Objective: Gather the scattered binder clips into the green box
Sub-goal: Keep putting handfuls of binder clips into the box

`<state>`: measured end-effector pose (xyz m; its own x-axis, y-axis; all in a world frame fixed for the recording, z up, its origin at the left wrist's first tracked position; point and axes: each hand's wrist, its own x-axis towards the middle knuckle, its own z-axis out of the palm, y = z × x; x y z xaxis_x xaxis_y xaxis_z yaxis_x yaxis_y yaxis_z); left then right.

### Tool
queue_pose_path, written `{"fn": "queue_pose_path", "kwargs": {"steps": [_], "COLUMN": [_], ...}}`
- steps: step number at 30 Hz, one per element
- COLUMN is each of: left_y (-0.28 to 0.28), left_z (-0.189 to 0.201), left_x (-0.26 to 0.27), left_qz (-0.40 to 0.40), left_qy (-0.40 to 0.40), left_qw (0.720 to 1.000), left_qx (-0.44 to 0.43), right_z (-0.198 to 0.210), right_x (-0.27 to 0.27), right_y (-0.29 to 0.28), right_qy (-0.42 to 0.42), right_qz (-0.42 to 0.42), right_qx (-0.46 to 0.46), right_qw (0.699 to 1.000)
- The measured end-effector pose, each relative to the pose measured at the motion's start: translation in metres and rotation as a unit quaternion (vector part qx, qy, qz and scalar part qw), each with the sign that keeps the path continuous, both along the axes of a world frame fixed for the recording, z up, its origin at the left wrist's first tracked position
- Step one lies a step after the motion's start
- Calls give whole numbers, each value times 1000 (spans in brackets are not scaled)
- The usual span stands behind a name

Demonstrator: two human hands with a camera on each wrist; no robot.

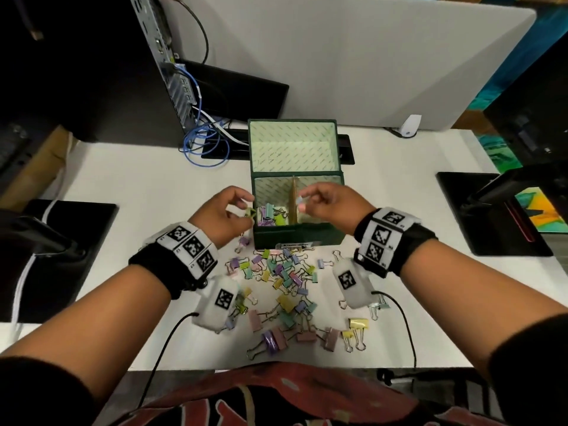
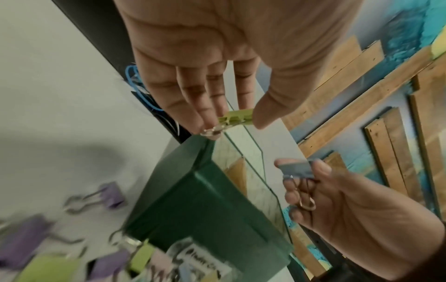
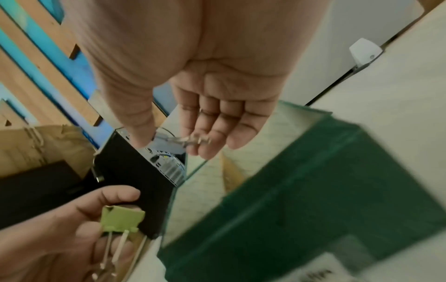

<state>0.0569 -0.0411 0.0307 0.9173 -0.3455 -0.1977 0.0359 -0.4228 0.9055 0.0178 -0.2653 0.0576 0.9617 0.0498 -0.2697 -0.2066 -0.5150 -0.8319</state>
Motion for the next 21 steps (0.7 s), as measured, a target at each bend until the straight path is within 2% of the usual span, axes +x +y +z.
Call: {"fn": "queue_pose_path", "kwargs": {"steps": [5, 10, 16, 18, 21], "left_y": [-17, -29, -26, -20, -11], "left_z": [11, 4, -7, -7, -10], "left_x": [12, 20, 20, 13, -4], "left_qz": [-23, -42, -73, -87, -127], "left_qy": [-55, -77, -121, -131, -90], "left_qw": [998, 996, 989, 987, 986], "left_qx": [26, 34, 50, 32, 60], "right_z": [13, 3, -22, -33, -50], "right_x": [23, 2, -45, -58, -73], "right_y": [20, 6, -48, -63, -72], "right_qy": [-18, -30, 39, 86, 134], "right_qz": [-11, 28, 45, 72, 120], "right_qx": [-2, -53, -96, -145, -220], "right_qw": [1000, 998, 994, 983, 959]}}
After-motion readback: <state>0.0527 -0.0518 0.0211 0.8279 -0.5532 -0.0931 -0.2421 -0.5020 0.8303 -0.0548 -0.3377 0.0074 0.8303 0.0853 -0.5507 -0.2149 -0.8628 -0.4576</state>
